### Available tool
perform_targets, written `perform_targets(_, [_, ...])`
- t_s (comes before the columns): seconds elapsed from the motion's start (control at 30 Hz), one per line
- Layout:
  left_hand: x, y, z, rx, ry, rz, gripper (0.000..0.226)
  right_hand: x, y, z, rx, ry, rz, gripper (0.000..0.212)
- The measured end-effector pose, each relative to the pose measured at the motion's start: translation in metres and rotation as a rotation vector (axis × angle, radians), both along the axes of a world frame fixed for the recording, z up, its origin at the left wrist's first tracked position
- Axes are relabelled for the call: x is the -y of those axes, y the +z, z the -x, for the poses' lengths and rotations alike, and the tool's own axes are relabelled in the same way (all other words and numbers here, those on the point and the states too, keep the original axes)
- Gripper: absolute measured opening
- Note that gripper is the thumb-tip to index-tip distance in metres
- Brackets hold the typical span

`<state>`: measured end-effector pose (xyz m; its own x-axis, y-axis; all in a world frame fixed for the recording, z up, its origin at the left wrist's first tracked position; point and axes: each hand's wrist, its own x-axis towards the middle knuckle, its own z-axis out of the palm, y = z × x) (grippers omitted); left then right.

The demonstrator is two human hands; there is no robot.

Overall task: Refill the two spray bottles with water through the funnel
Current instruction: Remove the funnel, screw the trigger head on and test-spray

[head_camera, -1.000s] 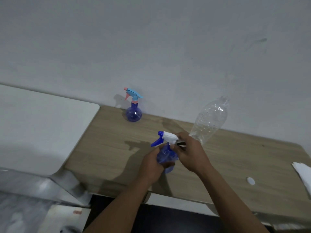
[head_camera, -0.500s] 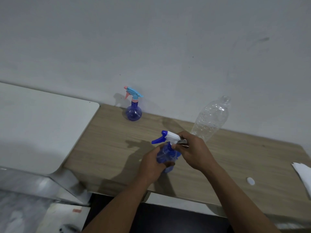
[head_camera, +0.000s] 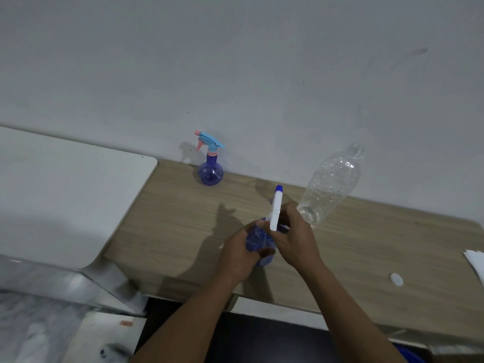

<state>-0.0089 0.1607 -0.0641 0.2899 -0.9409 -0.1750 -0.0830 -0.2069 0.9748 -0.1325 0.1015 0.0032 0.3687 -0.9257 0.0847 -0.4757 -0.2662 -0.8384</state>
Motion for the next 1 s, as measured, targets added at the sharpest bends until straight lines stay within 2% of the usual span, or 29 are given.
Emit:
perform_targets(0.2, [0.001, 0.000, -0.001, -0.003, -0.011, -0.019, 0.062, -0.004, -0.010, 0.006, 0.030, 0.002, 0.033, 0.006])
perform_targets(0.37, [0.001, -0.001, -0.001, 0.021, 0.015, -0.039, 0.049, -0.006, -0.015, -0.004, 0.095, -0.140, 0.012, 0.029])
perform_targets(0.43, [0.002, -0.001, 0.001, -0.012, 0.023, -0.064, 0.043, -0.007, -0.017, -0.003, 0.102, -0.124, 0.020, 0.029])
perform_targets(0.53, [0.003, -0.001, 0.002, -0.076, 0.024, -0.080, 0.039, -0.008, -0.020, 0.000, 0.122, -0.067, 0.068, 0.016])
perform_targets(0.63, [0.002, 0.000, 0.001, -0.046, 0.019, -0.050, 0.043, -0.005, -0.022, 0.000, 0.074, -0.043, 0.095, 0.007])
perform_targets(0.73, [0.002, -0.002, 0.001, -0.019, 0.035, -0.049, 0.047, -0.003, -0.019, -0.003, 0.077, -0.090, 0.042, 0.019])
perform_targets(0.87, [0.003, 0.001, 0.002, -0.024, 0.036, -0.064, 0.041, -0.003, -0.022, -0.008, 0.076, -0.147, 0.033, 0.037])
perform_targets(0.93, [0.001, 0.001, 0.001, -0.017, 0.031, -0.059, 0.040, -0.004, -0.023, -0.008, 0.086, -0.145, 0.040, 0.036])
perform_targets(1.0, [0.000, 0.000, 0.000, -0.020, 0.014, -0.030, 0.046, -0.006, -0.022, -0.006, 0.130, -0.097, 0.064, 0.026])
